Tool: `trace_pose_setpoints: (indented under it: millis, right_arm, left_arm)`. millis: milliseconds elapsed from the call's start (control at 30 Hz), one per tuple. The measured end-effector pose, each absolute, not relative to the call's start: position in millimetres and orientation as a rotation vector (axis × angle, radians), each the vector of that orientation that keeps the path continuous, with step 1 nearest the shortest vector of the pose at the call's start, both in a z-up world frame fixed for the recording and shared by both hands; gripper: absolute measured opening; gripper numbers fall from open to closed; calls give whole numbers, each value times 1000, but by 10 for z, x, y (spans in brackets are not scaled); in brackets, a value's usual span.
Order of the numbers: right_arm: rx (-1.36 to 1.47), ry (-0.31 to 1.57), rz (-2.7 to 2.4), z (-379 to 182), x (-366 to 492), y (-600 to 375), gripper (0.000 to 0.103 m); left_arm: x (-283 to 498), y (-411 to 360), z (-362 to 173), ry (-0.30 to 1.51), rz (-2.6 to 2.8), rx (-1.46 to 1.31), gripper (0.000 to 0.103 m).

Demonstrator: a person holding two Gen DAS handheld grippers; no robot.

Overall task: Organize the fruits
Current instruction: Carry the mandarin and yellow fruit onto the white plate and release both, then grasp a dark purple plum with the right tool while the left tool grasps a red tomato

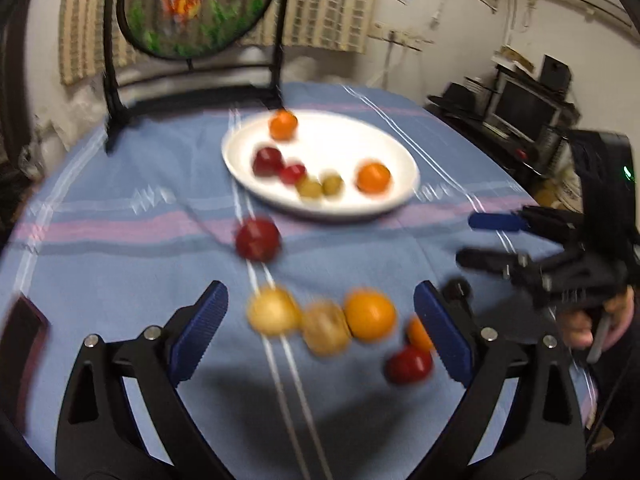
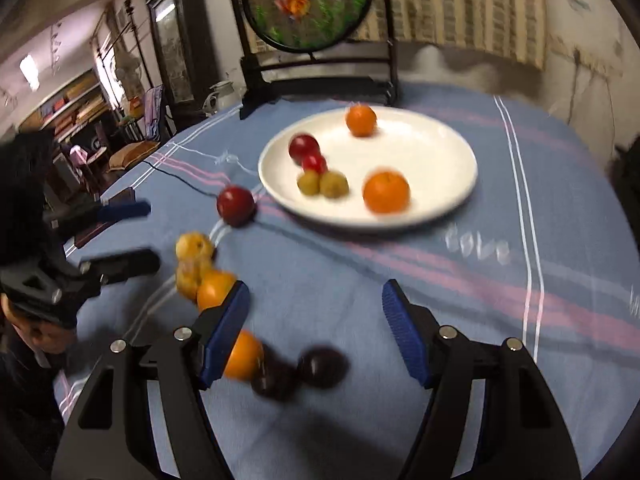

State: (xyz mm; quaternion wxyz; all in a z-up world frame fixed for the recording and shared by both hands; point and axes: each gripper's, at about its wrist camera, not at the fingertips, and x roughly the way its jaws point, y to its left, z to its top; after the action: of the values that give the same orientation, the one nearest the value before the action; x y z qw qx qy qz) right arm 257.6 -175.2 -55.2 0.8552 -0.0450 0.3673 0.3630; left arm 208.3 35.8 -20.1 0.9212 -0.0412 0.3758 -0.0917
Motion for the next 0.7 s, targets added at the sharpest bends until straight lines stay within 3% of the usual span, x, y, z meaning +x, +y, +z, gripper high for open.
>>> trace_pose_setpoints:
  millis: [167, 300, 700]
  right_arm:
    - [-107, 777, 747, -618, 2374, -1924, 63]
    - [-107, 800, 749, -671, 2385, -1894, 48]
    - [3, 907, 774, -876, 2585, -1914, 43]
  left_arm:
    - [1855, 197, -377, 804, -270, -43, 96]
    - [1799, 92, -376, 790, -305, 0, 96]
    - [1738, -34, -397, 795, -371, 30, 96]
